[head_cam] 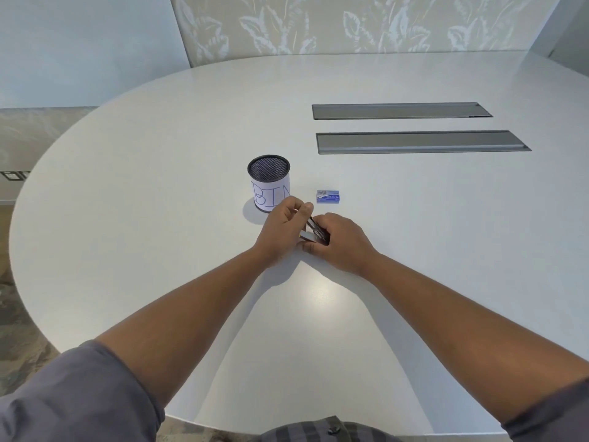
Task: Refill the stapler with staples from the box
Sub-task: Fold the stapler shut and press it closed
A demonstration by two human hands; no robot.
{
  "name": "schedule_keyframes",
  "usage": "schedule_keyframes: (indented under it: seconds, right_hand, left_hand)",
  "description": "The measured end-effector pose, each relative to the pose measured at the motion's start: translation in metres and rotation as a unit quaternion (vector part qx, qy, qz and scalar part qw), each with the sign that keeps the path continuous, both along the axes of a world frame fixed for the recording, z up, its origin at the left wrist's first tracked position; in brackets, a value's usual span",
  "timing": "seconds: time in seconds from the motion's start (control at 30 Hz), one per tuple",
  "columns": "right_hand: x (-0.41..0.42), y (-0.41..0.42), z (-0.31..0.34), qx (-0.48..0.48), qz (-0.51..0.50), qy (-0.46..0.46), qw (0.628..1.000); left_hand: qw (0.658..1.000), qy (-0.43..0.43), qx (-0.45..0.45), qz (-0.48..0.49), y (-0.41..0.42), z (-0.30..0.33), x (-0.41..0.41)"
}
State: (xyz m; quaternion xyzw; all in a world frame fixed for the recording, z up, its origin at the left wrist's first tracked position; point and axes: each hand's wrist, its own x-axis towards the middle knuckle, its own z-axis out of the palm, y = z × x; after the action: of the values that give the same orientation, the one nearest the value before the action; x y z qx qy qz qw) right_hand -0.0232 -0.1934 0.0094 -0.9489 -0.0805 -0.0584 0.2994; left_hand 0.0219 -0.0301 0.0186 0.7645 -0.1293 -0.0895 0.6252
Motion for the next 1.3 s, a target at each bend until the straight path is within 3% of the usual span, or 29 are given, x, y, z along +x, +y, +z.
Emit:
schedule_keyframes:
  seconds: [0.2, 0.77, 1.3]
  right_hand:
    - [0.0061, -0.0007, 0.0017, -0.037, 0.007, -0.002, 0.999]
    - [0.0046, -0.0004, -0.006, -0.074, 0.008, -0.016, 0.997]
    - [0.0026, 0.0017, -0.0045, -0.113, 0.03, -0.018, 0.993]
  left_hand:
    - [0.992, -0.081, 0.096, 0.014, 0.0031, -0.002, 0.0028]
    - [0.994, -0.091, 0.058, 0.006, 0.0017, -0.0033, 0.0049]
    - [0.977, -0.15, 0.148, 0.043, -0.005, -0.0079, 0.0021]
